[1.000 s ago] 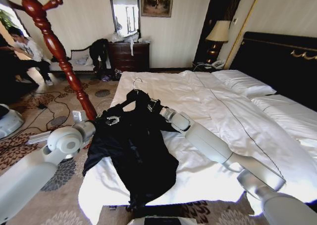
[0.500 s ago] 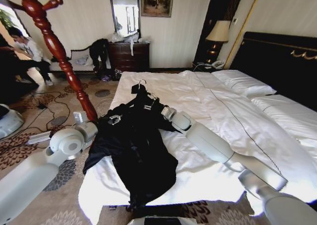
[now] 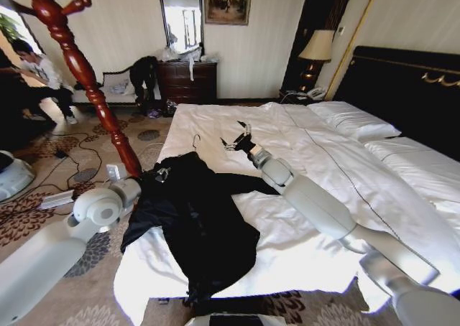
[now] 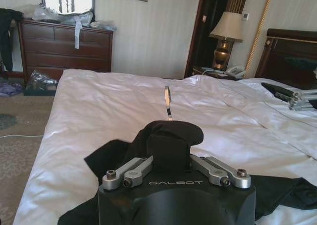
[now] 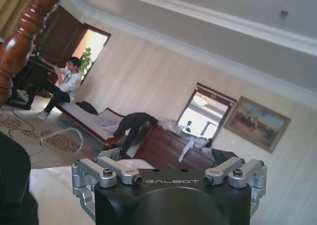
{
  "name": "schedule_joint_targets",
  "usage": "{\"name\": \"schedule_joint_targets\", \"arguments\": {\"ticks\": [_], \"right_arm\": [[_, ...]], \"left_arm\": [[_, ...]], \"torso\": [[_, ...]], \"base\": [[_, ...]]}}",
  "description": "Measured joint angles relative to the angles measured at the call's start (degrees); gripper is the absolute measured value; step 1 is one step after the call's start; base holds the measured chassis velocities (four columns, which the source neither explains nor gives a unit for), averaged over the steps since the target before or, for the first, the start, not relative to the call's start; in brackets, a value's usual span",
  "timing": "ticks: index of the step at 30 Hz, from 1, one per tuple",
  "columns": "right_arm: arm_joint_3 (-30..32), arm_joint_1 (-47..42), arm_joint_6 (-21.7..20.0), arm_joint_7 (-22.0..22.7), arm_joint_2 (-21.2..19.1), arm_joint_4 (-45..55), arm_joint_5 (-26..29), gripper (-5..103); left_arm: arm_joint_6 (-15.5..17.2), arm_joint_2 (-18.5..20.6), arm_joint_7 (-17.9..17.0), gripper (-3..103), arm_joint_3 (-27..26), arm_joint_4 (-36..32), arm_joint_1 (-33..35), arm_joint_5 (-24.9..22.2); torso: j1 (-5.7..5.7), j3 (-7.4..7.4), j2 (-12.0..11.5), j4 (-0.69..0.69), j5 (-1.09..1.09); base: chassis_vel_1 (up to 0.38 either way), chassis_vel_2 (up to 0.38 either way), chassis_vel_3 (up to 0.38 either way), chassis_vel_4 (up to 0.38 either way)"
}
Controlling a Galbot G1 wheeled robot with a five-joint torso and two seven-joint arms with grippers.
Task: Pick up the clothes from the bed and hang them on the clothes hanger.
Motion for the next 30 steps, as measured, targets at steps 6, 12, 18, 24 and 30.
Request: {"name": "schedule_joint_targets", "arguments": {"ticks": [6,12,18,24,30], "right_arm": [[1.3,-5.9,-0.6,0.7,-2.3,3.0,1.3,100],[2.3,-8.3,-0.6,1.4,-3.5,4.5,1.4,100],[3.0,-9.0,-0.9,2.3,-3.6,5.3,3.3,100],[3.1,-10.4,-1.1,2.8,-4.3,7.0,4.7,100],[3.8,-11.1,-1.2,3.4,-5.5,7.6,5.6,100]], "left_arm": [[-0.2,-0.8,-0.3,7,0.0,-0.2,1.9,1.8],[-1.3,1.3,0.1,7,-1.5,-0.2,-0.8,2.9],[-2.3,9.1,3.8,7,-1.9,0.1,-6.6,2.9],[-2.9,13.8,5.3,7,-1.9,0.8,-11.9,0.6],[-3.3,17.9,9.1,7,-0.8,5.4,-22.4,-2.6]], "torso": [[-0.01,0.0,0.0,-0.01,0.01],[0.0,0.01,0.0,-0.02,-0.01],[0.0,0.0,0.0,0.01,0.0],[0.0,0.01,0.0,0.0,-0.01],[0.0,0.0,0.0,-0.02,0.0]], "base": [[0.0,0.0,0.0,0.0],[0.0,0.0,0.0,0.0],[0.0,0.0,0.0,0.0],[0.0,0.0,0.0,0.0],[0.0,0.0,0.0,0.0]]}}
